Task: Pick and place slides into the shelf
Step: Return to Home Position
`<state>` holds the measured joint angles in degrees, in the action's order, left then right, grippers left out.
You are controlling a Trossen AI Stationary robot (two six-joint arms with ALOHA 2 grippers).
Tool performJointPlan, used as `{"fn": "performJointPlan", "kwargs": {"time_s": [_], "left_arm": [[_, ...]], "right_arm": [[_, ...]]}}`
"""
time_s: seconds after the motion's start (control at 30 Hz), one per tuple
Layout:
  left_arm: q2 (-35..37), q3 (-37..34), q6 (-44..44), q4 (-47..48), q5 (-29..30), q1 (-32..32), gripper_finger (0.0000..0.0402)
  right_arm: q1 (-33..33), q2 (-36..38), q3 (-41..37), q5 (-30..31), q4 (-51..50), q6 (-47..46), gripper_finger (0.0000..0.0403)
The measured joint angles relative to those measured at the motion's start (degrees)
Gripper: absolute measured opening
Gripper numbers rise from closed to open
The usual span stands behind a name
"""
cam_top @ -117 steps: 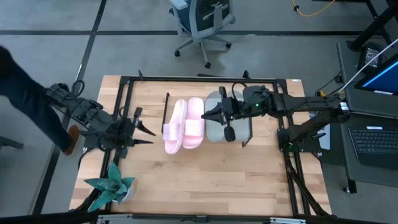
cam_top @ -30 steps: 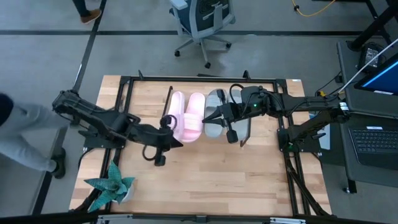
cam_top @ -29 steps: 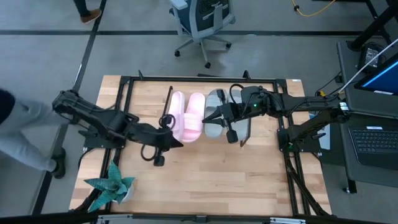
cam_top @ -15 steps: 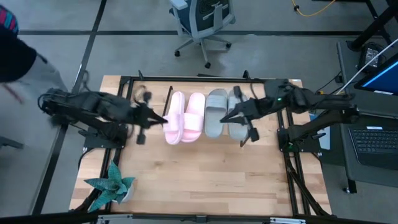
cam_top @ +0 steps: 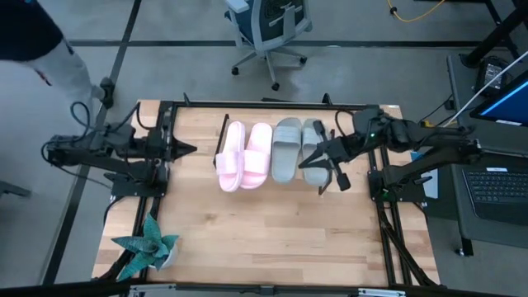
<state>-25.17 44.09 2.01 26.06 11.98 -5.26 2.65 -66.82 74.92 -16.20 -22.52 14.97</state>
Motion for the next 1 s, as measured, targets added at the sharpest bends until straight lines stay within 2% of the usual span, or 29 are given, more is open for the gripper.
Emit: {"fn": "performJointPlan", "kwargs": {"time_s": [0.23,0.43,0.6,0.73,1.0], "left_arm": [[11.16,-13.34,-4.91,-4.98,-1.05,2.04,0.0],[16.58,-23.31,-4.34,-14.74,-2.17,3.44,0.0],[17.88,-31.34,-7.34,-18.87,-3.4,5.05,0.0],[17.9,-34.84,-5.49,-25.87,-10.29,6.6,0.0],[17.89,-39.9,-4.49,-27.77,-18.06,10.79,0.0]], "right_arm": [[-1.41,4.53,-15.15,-0.96,17.3,-8.46,0.0013],[-1.35,8.24,-22.69,-1.11,26.17,-9.95,0.0013],[-1.37,9.2,-24.64,-1.06,26.5,-10.11,0.0013],[-1.37,9.21,-24.66,-1.69,26.71,-10.13,0.0013],[-1.35,9.08,-24.68,-8.24,27.09,-10.28,0.0008]]}}
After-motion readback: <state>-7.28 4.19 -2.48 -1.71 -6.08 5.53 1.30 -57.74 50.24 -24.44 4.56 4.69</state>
